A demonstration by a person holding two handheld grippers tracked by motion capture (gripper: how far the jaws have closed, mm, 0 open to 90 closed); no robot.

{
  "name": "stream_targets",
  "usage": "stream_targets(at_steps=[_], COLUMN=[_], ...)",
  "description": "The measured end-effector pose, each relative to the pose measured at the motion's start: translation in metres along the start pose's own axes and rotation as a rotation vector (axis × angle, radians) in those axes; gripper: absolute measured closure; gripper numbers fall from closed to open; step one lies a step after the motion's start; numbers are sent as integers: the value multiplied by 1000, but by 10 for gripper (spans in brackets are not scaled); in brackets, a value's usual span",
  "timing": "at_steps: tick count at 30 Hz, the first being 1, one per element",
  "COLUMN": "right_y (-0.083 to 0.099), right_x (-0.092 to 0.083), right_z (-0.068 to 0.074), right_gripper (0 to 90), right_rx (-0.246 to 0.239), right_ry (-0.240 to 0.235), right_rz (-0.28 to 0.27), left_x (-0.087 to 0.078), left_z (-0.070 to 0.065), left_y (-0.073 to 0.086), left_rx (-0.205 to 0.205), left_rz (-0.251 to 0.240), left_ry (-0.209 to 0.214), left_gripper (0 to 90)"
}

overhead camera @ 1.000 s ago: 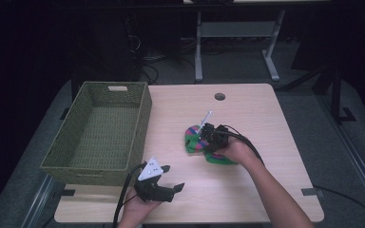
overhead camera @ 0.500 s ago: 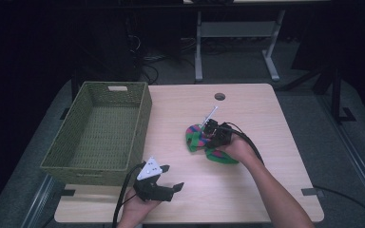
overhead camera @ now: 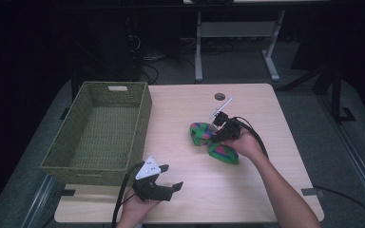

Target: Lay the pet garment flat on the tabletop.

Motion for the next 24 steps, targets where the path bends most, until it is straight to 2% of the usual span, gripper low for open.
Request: stream_targets(at_steps=[10, 19, 24], right_y=[5, 11, 11], right_x=[-30, -48, -59], right_z=[-16, -22, -23], right_gripper=[723, 723, 723], right_rx=[70, 98, 97], right_ry=[-34, -59, -53], right_rz=[-77, -127, -140], left_x=[-1, -1, -1], left_z=[0, 0, 1], left_y=[0, 0, 0], left_rx=[-3, -4, -4], left_rz=[-3, -7, -4], left_ry=[-1, -5, -6], left_gripper=[186, 187, 187])
Point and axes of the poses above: each handheld gripper's, and its own axes: x roughly forward along the jaws, y roughly out of its underside, z roughly to its left, the point moved 4 cm from there along x, roughly forward along the jaws, and after that the axes turned 2 degrees about y, right-handed, at the moved point
